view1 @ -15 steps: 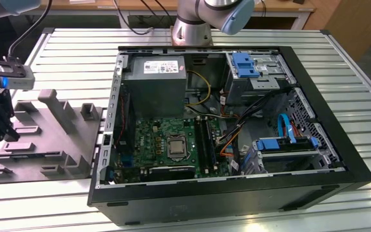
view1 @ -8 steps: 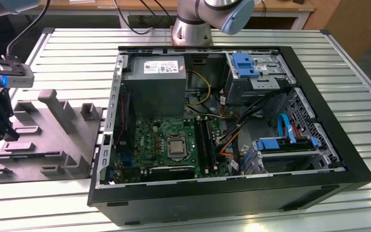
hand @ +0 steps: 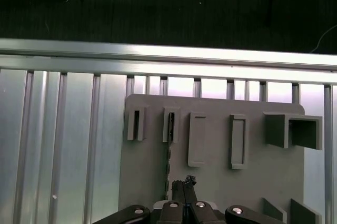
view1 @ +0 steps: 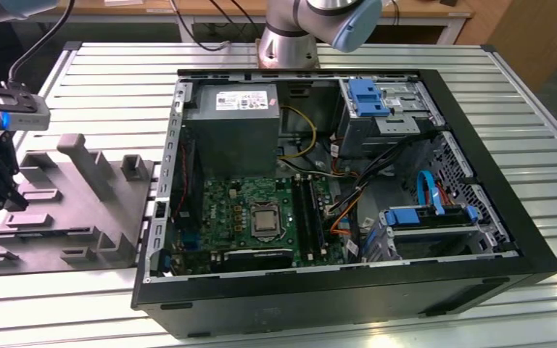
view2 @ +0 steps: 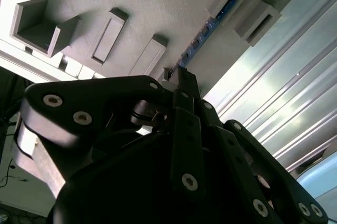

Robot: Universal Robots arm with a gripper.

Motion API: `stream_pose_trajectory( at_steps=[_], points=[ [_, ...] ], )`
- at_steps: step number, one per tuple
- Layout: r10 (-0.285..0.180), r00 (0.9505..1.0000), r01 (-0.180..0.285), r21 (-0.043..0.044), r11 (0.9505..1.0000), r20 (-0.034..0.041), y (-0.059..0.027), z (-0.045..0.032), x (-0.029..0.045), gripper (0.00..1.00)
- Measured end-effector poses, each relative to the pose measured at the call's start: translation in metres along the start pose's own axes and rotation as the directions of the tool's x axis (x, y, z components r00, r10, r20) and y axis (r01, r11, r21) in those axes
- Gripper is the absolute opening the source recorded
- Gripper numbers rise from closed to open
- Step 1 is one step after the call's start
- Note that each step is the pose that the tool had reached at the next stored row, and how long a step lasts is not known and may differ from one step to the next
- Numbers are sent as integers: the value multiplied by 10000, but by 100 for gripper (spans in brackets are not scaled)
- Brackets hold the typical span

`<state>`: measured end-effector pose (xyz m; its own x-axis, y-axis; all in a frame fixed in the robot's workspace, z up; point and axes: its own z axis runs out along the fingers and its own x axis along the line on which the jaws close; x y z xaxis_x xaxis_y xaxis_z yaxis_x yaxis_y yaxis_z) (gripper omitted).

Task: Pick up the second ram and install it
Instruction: 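Pick up the second ram and move it above second insertion slot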

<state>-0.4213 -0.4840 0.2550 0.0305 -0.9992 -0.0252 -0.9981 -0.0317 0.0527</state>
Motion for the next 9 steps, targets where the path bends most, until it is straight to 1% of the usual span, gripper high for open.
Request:
stream_pose_trajectory(
  at_steps=[9],
  points=[
    [27, 10000, -27, 2, 10000, 2, 0, 5, 5, 10]
  ],
)
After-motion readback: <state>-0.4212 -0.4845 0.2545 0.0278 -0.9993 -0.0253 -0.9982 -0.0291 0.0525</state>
